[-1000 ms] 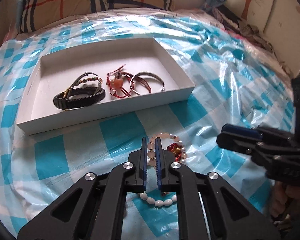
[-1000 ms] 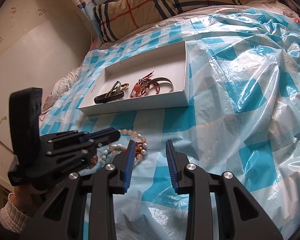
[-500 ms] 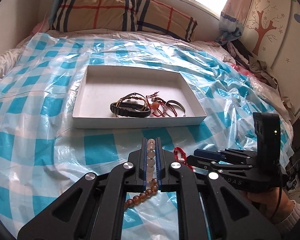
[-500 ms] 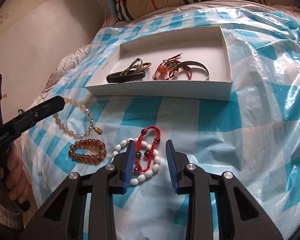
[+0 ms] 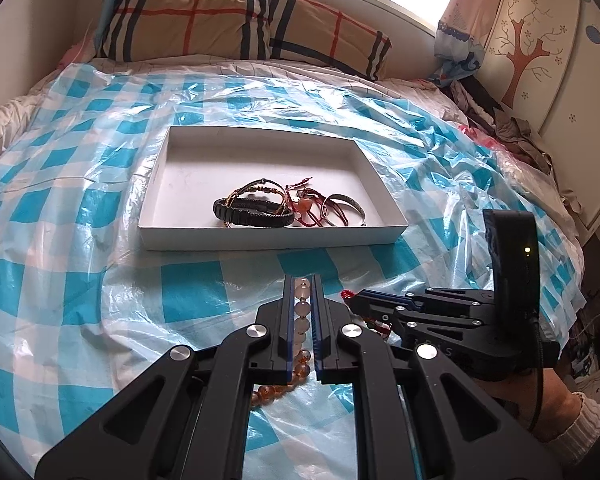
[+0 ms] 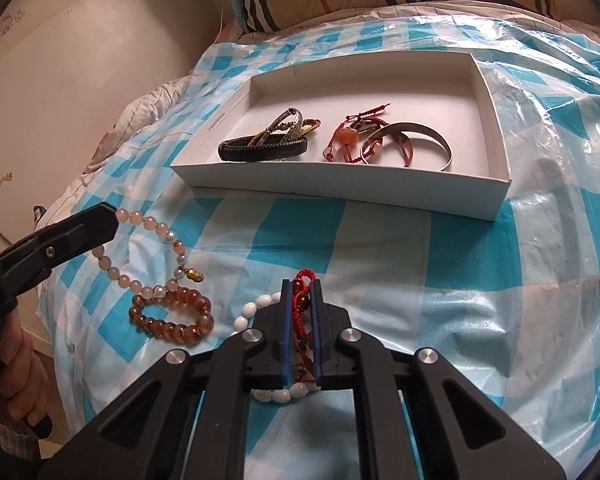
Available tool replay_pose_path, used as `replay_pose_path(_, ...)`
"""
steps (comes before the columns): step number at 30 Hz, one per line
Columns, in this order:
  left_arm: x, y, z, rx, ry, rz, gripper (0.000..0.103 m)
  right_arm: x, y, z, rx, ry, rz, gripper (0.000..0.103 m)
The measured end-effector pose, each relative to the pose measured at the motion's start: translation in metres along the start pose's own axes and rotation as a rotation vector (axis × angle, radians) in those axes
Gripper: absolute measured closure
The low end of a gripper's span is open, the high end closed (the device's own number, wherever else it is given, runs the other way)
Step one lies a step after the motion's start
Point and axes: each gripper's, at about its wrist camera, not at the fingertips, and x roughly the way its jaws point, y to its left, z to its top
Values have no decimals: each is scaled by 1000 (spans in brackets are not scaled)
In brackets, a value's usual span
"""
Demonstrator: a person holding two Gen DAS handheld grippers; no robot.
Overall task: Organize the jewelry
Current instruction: 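Grasp the pink bead bracelet with the left gripper while the right grasps the red string bead bracelet, then lift both held bracelets and carry them over the white tray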
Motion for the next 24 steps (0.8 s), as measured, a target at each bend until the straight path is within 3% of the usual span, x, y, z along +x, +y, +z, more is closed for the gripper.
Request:
replay_pose_path(6, -10, -7, 0, 16, -16, 15, 96, -48, 2, -10, 51, -103, 36, 94)
replay_pose_path(16, -54, -34, -3, 60, -83, 82, 96, -136, 35, -21, 24, -327, 47, 94)
replay_pose_path(24, -90, -48, 0, 87, -136, 128, 96, -173, 51, -22, -4, -409, 48, 94)
